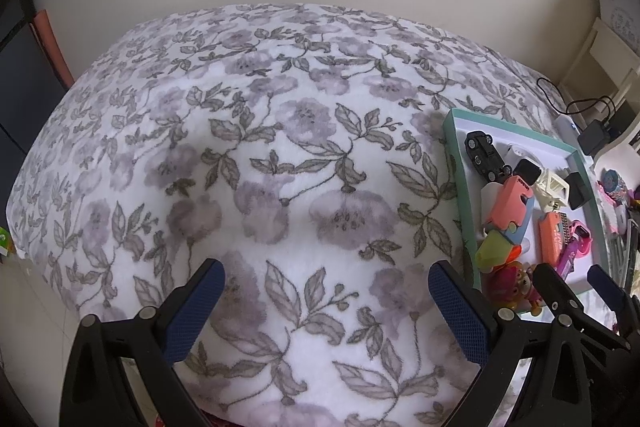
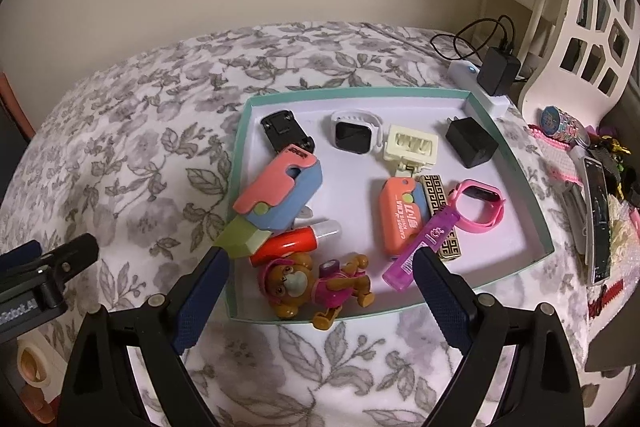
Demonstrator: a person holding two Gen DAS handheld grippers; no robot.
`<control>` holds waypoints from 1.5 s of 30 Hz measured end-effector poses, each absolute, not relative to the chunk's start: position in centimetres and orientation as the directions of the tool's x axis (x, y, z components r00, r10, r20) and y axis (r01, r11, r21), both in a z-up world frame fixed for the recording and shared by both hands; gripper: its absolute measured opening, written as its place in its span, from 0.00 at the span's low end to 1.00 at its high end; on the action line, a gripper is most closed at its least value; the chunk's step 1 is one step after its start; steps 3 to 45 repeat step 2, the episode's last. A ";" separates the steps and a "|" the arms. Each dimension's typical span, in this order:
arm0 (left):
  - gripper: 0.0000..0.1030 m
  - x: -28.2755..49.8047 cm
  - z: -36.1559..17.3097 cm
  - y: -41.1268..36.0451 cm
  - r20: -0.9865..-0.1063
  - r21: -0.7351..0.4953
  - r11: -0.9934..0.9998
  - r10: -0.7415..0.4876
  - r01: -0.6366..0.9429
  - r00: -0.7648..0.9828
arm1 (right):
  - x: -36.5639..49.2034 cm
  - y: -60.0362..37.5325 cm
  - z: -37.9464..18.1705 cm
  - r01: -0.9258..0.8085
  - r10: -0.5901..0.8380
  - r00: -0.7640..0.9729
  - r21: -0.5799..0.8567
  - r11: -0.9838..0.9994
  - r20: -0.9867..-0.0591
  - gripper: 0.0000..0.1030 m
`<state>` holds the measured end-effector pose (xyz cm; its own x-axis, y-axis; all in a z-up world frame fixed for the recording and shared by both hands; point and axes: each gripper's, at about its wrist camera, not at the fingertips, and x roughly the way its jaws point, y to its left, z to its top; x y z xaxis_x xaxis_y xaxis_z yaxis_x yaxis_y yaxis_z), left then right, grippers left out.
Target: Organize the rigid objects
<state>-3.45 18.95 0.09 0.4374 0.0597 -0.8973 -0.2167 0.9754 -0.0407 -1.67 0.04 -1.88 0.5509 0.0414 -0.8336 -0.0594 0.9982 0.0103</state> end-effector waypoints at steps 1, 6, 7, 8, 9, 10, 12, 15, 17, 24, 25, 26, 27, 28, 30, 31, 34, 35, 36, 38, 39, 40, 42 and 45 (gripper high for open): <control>1.00 -3.5 0.1 19.0 -0.898 -0.042 0.975 0.058 -0.217 0.436 | -1.7 0.1 -1.8 -0.063 0.042 0.555 0.009 0.998 -0.831 0.91; 1.00 -3.4 0.0 19.0 -0.899 -0.042 0.975 0.058 -0.217 0.434 | -1.7 0.1 -1.8 -0.068 0.044 0.555 0.008 0.998 -0.831 0.91; 1.00 -3.4 0.0 19.0 -0.899 -0.042 0.975 0.058 -0.217 0.434 | -1.7 0.1 -1.8 -0.068 0.044 0.555 0.008 0.998 -0.831 0.91; 1.00 -3.4 0.0 19.0 -0.899 -0.042 0.975 0.058 -0.217 0.434 | -1.7 0.1 -1.8 -0.068 0.044 0.555 0.008 0.998 -0.831 0.91; 1.00 -3.4 0.0 19.0 -0.899 -0.042 0.975 0.058 -0.217 0.434 | -1.7 0.1 -1.8 -0.068 0.044 0.555 0.008 0.998 -0.831 0.91; 1.00 -3.4 0.0 19.0 -0.899 -0.042 0.975 0.058 -0.217 0.434 | -1.7 0.1 -1.8 -0.068 0.044 0.555 0.008 0.998 -0.831 0.91; 1.00 -3.4 0.0 19.0 -0.899 -0.042 0.975 0.058 -0.217 0.434 | -1.7 0.1 -1.8 -0.068 0.044 0.555 0.008 0.998 -0.831 0.91; 1.00 -3.4 0.0 19.0 -0.899 -0.042 0.975 0.058 -0.217 0.434 | -1.7 0.1 -1.8 -0.068 0.044 0.555 0.008 0.998 -0.831 0.91; 1.00 -3.4 0.0 19.0 -0.899 -0.042 0.975 0.058 -0.217 0.434 | -1.7 0.1 -1.8 -0.068 0.044 0.555 0.008 0.998 -0.831 0.91; 1.00 -3.4 0.0 19.0 -0.899 -0.042 0.975 0.058 -0.217 0.434 | -1.7 0.1 -1.8 -0.068 0.044 0.555 0.008 0.998 -0.831 0.91; 1.00 -3.4 0.0 19.0 -0.899 -0.042 0.975 0.058 -0.217 0.434 | -1.7 0.1 -1.8 -0.068 0.044 0.555 0.008 0.998 -0.831 0.91; 1.00 -3.4 0.0 19.0 -0.899 -0.042 0.975 0.058 -0.217 0.434 | -1.7 0.1 -1.8 -0.068 0.044 0.555 0.008 0.998 -0.831 0.91; 1.00 -3.4 0.0 19.0 -0.899 -0.042 0.975 0.058 -0.217 0.434 | -1.7 0.1 -1.8 -0.068 0.044 0.555 0.008 0.998 -0.831 0.91; 1.00 -3.4 0.0 19.0 -0.899 -0.042 0.975 0.058 -0.217 0.434 | -1.7 0.1 -1.8 -0.068 0.044 0.555 0.008 0.998 -0.831 0.91; 1.00 -3.4 0.0 19.0 -0.899 -0.042 0.975 0.058 -0.217 0.434 | -1.7 0.1 -1.8 -0.068 0.044 0.555 0.008 0.998 -0.831 0.91; 1.00 -3.4 0.0 19.0 -0.899 -0.042 0.975 0.058 -0.217 0.434 | -1.7 0.1 -1.8 -0.068 0.044 0.555 0.008 0.998 -0.831 0.91; 1.00 -3.4 0.0 19.0 -0.899 -0.042 0.975 0.058 -0.217 0.434 | -1.7 0.1 -1.8 -0.068 0.044 0.555 0.008 0.998 -0.831 0.91; 1.00 -3.4 0.0 19.0 -0.899 -0.042 0.975 0.058 -0.217 0.434 | -1.7 0.1 -1.8 -0.068 0.044 0.555 0.008 0.998 -0.831 0.91; 1.00 -3.4 0.0 19.0 -0.899 -0.042 0.975 0.058 -0.217 0.434 | -1.7 0.1 -1.8 -0.068 0.044 0.555 0.008 0.998 -0.831 0.91; 1.00 -3.4 0.0 19.0 -0.899 -0.042 0.975 0.058 -0.217 0.434 | -1.7 0.1 -1.8 -0.068 0.044 0.555 0.008 0.998 -0.831 0.91; 1.00 -3.4 0.0 19.0 -0.899 -0.042 0.975 0.058 -0.217 0.434 | -1.7 0.1 -1.8 -0.068 0.044 0.555 0.008 0.998 -0.831 0.91; 1.00 -3.4 0.0 19.0 -0.899 -0.042 0.975 0.058 -0.217 0.434 | -1.7 0.1 -1.8 -0.068 0.044 0.555 0.008 0.998 -0.831 0.91; 1.00 -3.4 0.0 19.0 -0.899 -0.042 0.975 0.058 -0.217 0.434 | -1.7 0.1 -1.8 -0.068 0.044 0.555 0.008 0.998 -0.831 0.91; 1.00 -3.4 0.0 19.0 -0.899 -0.042 0.975 0.058 -0.217 0.434 | -1.7 0.1 -1.8 -0.068 0.044 0.555 0.008 0.998 -0.831 0.91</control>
